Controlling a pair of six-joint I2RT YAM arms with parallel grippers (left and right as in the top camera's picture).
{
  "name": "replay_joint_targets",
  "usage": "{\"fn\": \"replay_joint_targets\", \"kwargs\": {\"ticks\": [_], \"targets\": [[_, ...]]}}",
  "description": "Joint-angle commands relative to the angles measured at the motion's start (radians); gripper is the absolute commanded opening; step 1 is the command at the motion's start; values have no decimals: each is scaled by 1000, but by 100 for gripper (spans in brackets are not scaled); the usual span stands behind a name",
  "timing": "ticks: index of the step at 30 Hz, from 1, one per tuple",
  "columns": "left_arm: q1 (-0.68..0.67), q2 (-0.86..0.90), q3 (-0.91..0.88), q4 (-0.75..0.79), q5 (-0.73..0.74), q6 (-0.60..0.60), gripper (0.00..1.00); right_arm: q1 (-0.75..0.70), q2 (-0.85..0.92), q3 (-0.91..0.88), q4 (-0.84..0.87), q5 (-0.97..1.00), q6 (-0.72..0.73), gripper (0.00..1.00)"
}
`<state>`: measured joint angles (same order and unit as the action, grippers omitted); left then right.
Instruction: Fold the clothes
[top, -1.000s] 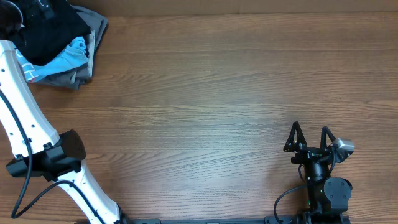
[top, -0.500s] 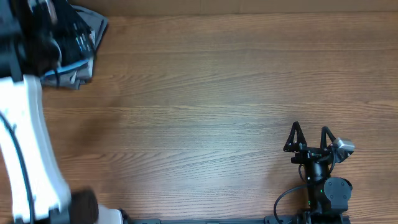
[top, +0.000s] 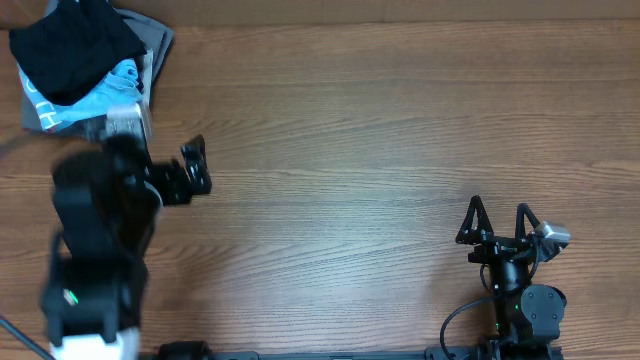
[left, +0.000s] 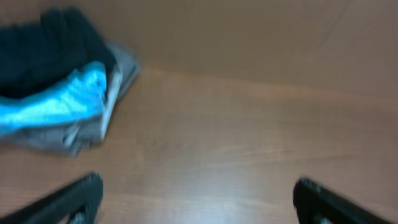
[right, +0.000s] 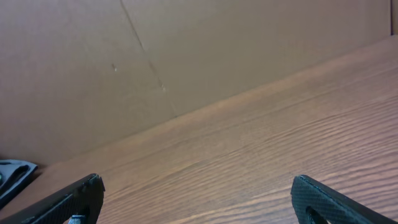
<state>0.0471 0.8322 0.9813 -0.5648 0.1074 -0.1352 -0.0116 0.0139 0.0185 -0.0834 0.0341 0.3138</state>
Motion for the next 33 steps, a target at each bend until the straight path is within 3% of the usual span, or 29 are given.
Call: {"fn": "replay_joint_targets", "kwargs": {"ticks": [1,7,14,19,25,29,33], "targets": [[-5,-179,-281,206,-2,23,100,6,-7,-10,3,10,0,100],[-55,-471,-699,647,-28,24,100,6,-7,-10,3,9,0,100],[-108,-706,-919,845,-91,24,100,6,-7,-10,3,9,0,100],[-101,-822,-977,826,-92,69,100,6,-7,-10,3,10,0,100],[-78,-829,-977,688,-87,111,100,6,-7,-10,3,10,0,100],[-71,-829,-977,505,-79,113,100,6,-7,-10,3,9,0,100],[-55,-829,-977,488,-85,113,100,6,-7,-10,3,10,0,100]]}}
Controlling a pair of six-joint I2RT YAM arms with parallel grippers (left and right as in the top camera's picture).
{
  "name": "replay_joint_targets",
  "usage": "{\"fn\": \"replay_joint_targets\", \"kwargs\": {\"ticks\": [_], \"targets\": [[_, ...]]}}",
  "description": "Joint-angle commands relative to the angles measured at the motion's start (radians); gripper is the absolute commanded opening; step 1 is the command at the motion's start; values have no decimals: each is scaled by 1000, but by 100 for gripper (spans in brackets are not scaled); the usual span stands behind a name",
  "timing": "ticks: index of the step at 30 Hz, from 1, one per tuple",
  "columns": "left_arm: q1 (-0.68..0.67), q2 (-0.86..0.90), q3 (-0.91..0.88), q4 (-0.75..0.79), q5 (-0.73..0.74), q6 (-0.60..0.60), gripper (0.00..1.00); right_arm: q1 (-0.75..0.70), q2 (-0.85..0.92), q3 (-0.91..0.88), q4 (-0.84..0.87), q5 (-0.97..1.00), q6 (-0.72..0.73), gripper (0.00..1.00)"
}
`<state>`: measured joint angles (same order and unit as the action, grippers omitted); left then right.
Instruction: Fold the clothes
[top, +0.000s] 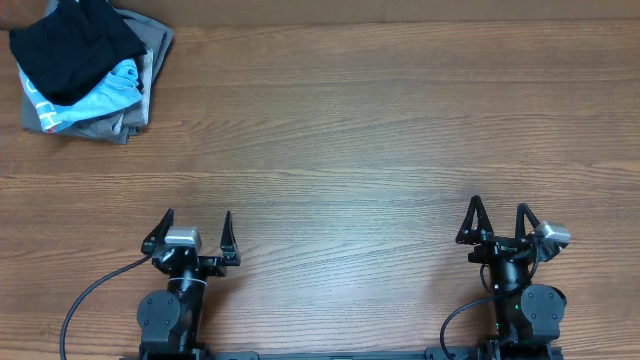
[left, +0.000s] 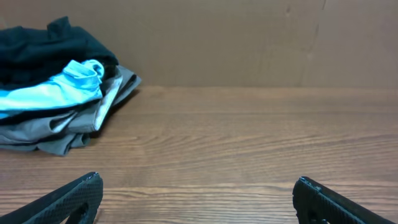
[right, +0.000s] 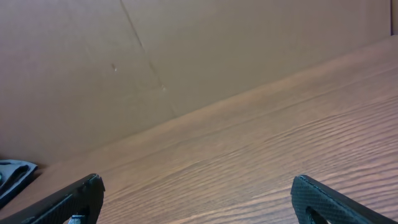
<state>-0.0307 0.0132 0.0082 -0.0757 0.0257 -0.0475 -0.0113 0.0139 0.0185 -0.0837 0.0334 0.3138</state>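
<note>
A stack of folded clothes (top: 85, 70) lies at the table's far left corner: a black garment on top, light blue beneath it, grey at the bottom. The left wrist view shows the same stack of clothes (left: 59, 93) far ahead on the left. My left gripper (top: 193, 235) rests open at the near edge, left of centre, far from the stack, with nothing between its fingers (left: 68, 199). At the near right, my right gripper (top: 498, 220) is also open and empty, its fingers (right: 68, 202) over bare wood.
The wooden table (top: 380, 150) runs between the stack and both arms. A brown cardboard wall (right: 186, 56) stands behind the table's far edge. A dark grey corner of cloth (right: 12, 174) shows at the left edge of the right wrist view.
My left arm has gone from just below the clothes stack at the far left back to the near edge, left of centre, its gripper still open. The right arm and the stack have not moved.
</note>
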Motion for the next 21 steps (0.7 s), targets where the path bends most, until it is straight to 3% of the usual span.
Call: {"fn": "replay_joint_targets", "kwargs": {"ticks": [1,21], "targets": [[35,-10,-3,-2,-3,26,100,5,-7,-10,3,10,0,100],[57,-8,-3,-1,-3,26,100,5,-7,-10,3,10,0,100]]}}
